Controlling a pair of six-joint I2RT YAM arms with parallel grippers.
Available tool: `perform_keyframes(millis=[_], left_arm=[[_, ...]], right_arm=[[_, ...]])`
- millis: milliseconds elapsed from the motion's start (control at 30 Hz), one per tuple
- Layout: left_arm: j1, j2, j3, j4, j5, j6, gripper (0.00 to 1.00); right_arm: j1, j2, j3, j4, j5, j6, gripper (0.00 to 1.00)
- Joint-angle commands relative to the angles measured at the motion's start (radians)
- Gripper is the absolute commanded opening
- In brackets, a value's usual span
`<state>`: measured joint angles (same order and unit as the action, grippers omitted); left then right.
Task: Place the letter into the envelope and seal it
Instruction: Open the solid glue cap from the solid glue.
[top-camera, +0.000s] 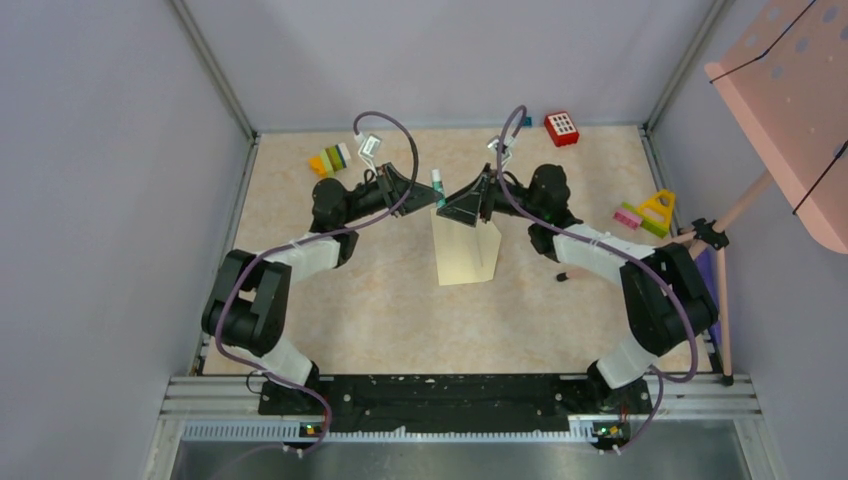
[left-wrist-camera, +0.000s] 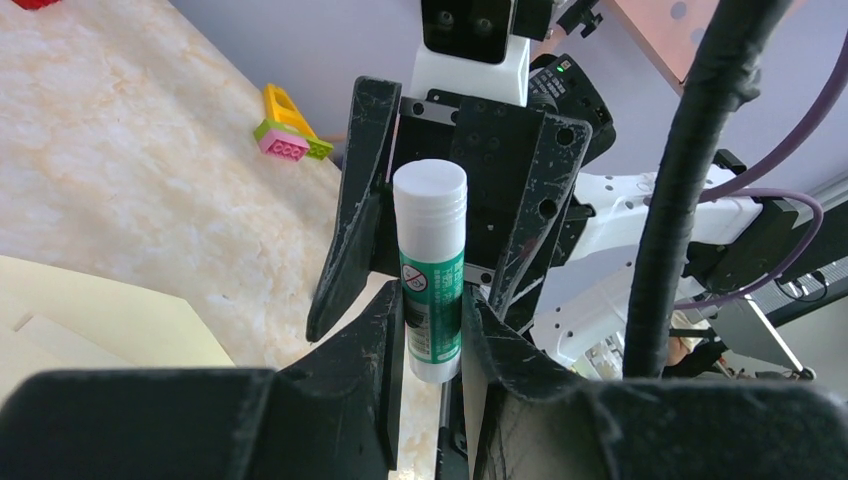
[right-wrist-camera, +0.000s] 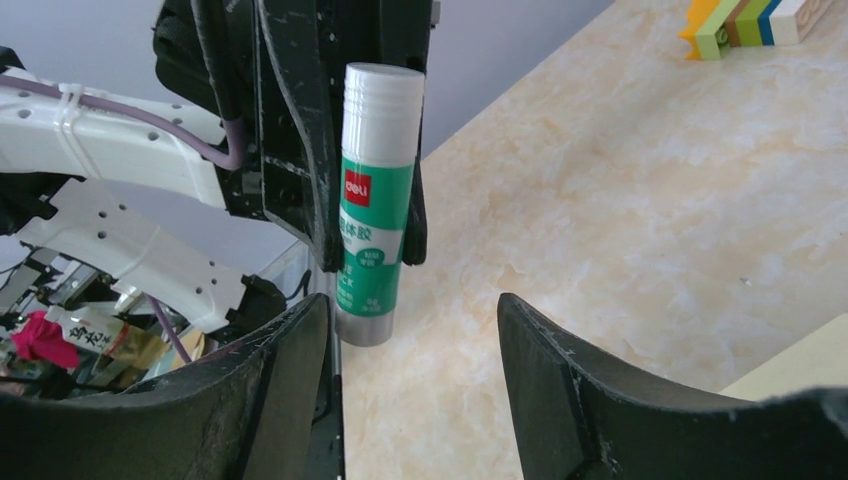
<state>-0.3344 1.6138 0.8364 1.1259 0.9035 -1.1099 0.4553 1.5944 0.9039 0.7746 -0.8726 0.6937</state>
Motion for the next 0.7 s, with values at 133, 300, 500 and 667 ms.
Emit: perform_keyframes(millis=[133, 300, 500, 667], left_arm=[[-0.009, -0.038, -0.019, 0.087, -0.009, 0.007, 0.14], [-0.009, -0.038, -0.019, 0.097, -0.005, 0.007, 0.14], [-0.009, -0.037, -0.017, 0.110, -0.001, 0.002, 0.14], [-0.009, -0.038, -0.019, 0.111, 0.004, 0.009, 0.14]], right_arm=[[0.017, 0.018, 0.015, 0.187, -0.035, 0.109, 0.54], [0.029, 0.027, 0.014, 0.198, -0.054, 0.116, 0.45], [0.037, 0.030, 0.016, 0.186, -0.051, 0.103, 0.43], [0.037, 0.027, 0.022, 0.179, -0.053, 0.101, 0.19]])
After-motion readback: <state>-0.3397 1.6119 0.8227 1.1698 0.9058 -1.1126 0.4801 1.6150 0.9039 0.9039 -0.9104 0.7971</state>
